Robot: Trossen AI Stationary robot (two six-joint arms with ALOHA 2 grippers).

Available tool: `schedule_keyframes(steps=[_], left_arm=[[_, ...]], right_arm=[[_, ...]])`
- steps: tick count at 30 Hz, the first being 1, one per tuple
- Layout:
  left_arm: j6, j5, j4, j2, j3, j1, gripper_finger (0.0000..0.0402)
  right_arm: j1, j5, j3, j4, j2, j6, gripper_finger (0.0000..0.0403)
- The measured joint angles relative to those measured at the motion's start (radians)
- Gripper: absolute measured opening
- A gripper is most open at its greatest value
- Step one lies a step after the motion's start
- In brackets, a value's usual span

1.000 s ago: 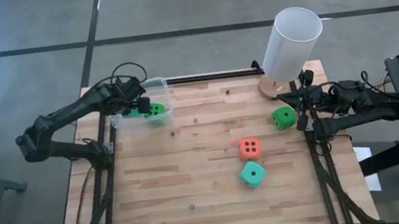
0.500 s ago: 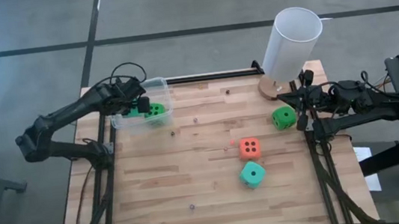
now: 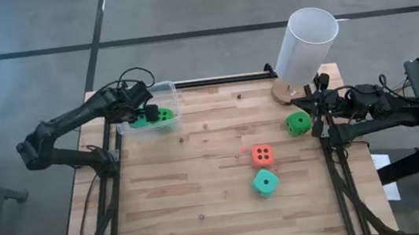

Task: Pick & Place Dice
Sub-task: Put the left large blue dice into the transparent bin

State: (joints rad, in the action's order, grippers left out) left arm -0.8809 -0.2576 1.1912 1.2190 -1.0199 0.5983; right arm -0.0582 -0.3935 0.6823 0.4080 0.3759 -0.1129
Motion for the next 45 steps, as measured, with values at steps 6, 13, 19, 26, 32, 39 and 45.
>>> schedule_keyframes(steps=[6,13,19,26,32,39,45], left_arm=[[-0.013,0.001,0.000,0.000,0.000,0.000,0.0400],[-0.024,-0.001,0.000,0.000,0.000,0.000,0.0370],[-0.019,0.004,-0.001,0.000,0.000,0.000,0.0386],[-0.058,0.004,0.003,0.000,0.000,0.000,0.0385],[-0.059,0.014,0.014,-0.003,-0.003,0.000,0.0393],[-0.063,0.049,0.067,-0.014,-0.060,0.000,0.0386],[-0.063,0.095,0.134,-0.014,-0.100,0.000,0.0398]], right_arm=[[0.000,0.000,0.000,0.000,0.000,-0.003,0.0008],[0.000,0.000,0.000,0.000,0.000,-0.001,0.0008],[0.000,0.000,0.000,0.000,0.000,0.000,0.0008],[0.000,0.000,0.000,0.000,0.000,-0.002,0.0008],[0.000,0.000,0.000,0.000,0.000,-0.002,0.0008],[0.000,0.000,0.000,0.000,0.000,0.000,0.0008],[0.000,0.000,0.000,0.000,0.000,0.000,0.0008]])
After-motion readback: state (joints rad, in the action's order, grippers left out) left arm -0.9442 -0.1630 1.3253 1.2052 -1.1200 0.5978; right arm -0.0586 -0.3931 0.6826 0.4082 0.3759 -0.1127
